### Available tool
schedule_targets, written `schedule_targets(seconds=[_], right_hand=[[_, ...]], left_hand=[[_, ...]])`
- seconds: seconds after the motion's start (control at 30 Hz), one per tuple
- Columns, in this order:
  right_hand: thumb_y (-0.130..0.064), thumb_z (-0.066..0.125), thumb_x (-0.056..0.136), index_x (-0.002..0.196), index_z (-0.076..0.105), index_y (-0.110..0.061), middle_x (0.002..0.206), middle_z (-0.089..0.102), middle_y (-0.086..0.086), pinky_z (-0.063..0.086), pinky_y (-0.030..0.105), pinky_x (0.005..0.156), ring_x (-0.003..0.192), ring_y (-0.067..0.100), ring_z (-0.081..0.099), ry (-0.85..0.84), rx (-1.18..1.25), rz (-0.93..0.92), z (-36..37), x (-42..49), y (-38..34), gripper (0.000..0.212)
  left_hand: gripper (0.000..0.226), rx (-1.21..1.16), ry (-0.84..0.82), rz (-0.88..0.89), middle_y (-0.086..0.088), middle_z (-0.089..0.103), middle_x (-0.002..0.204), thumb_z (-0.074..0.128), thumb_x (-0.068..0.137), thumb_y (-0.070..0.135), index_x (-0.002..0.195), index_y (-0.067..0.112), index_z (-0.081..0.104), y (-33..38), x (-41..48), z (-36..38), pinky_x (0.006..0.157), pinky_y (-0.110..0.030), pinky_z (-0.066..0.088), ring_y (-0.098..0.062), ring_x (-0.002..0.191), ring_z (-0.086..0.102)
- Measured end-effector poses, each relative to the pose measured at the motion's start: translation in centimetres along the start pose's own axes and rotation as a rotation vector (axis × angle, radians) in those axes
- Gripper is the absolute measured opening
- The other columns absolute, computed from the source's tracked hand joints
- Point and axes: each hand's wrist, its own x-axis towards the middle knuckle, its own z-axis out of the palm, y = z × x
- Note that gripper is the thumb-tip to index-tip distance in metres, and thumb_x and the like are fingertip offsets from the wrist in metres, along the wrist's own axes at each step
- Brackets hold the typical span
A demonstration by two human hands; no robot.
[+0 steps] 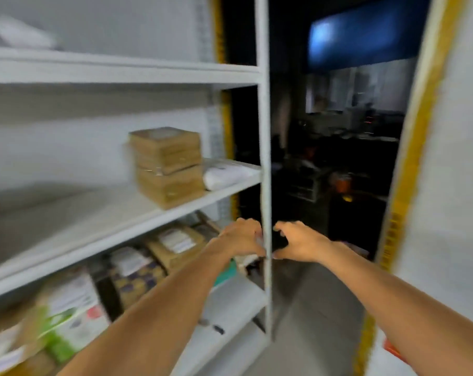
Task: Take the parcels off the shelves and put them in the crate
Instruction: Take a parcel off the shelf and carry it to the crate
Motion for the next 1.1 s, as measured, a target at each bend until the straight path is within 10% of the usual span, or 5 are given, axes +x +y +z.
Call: schedule_targets(seconds=[0.27,0.43,0.67,1.1], right_hand=[[-0.039,0.070,0.082,0.134,0.048,-0.018,0.136,0.052,0.004,0.046,0.031,0.095,0.122,0.021,0.052,-0.113,0.047,-0.445,1.9,4.5,-16.9,0.061],[-0.028,0.073,0.081,0.120,0.055,-0.023,0.123,0.059,-0.002,0.051,0.032,0.086,0.102,0.014,0.058,-0.154,0.073,-0.618,4.2,4.0,-21.6,0.044],[-0.034,0.071,0.082,0.135,0.045,-0.015,0.138,0.049,0.006,0.046,0.036,0.098,0.123,0.022,0.050,-0.172,-0.016,-0.609,2.4,6.0,-17.4,0.063],[-0.040,0.072,0.080,0.136,0.046,-0.023,0.130,0.054,0.000,0.049,0.036,0.093,0.114,0.018,0.054,0.094,-0.041,-0.482,-9.5,17.2,-13.0,0.064]], left_hand=[[0.048,0.023,0.188,-0.494,-0.002,0.066,0.115,0.079,0.072,0.039,0.114,0.021,0.065,-13.4,-15.2,-7.0,0.086,-0.035,0.051,-0.023,0.105,0.061],[0.040,0.069,0.236,-0.678,0.002,0.063,0.095,0.076,0.074,0.040,0.108,0.022,0.065,-15.5,-20.1,-7.7,0.053,-0.024,0.038,-0.018,0.080,0.056],[0.050,0.047,0.224,-0.633,-0.001,0.065,0.115,0.077,0.075,0.038,0.119,0.022,0.060,-13.3,-16.2,-7.8,0.083,-0.035,0.053,-0.022,0.100,0.062],[0.047,0.128,0.419,-0.476,0.001,0.064,0.114,0.076,0.076,0.041,0.118,0.025,0.060,-13.0,-4.5,-18.4,0.079,-0.031,0.052,-0.019,0.097,0.061]])
